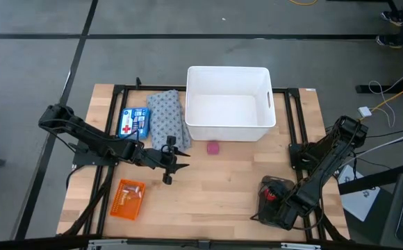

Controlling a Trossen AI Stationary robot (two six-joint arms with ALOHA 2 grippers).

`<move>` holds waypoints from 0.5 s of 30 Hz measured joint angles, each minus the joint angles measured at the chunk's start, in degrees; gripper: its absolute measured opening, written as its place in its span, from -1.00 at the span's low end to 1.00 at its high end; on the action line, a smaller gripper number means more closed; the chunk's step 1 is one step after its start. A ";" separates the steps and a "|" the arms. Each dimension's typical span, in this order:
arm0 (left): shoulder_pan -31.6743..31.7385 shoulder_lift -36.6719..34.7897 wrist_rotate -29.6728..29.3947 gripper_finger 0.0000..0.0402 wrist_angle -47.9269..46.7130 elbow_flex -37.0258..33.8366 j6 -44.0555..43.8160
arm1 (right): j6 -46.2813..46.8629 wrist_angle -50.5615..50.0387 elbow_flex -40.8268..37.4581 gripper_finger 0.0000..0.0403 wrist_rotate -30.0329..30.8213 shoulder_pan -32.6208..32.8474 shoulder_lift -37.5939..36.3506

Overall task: Pick & Place Medicine items
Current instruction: Put the pink bandage into the black bin

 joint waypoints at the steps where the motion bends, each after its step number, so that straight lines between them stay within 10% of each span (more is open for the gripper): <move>1: 0.00 0.00 0.01 -0.22 0.00 0.00 0.00 | 0.00 0.00 0.00 -0.17 -0.28 0.00 0.00; 15: 0.00 0.00 -0.01 -0.22 0.00 0.00 0.07 | -0.02 2.62 0.93 0.11 -7.64 -0.17 0.00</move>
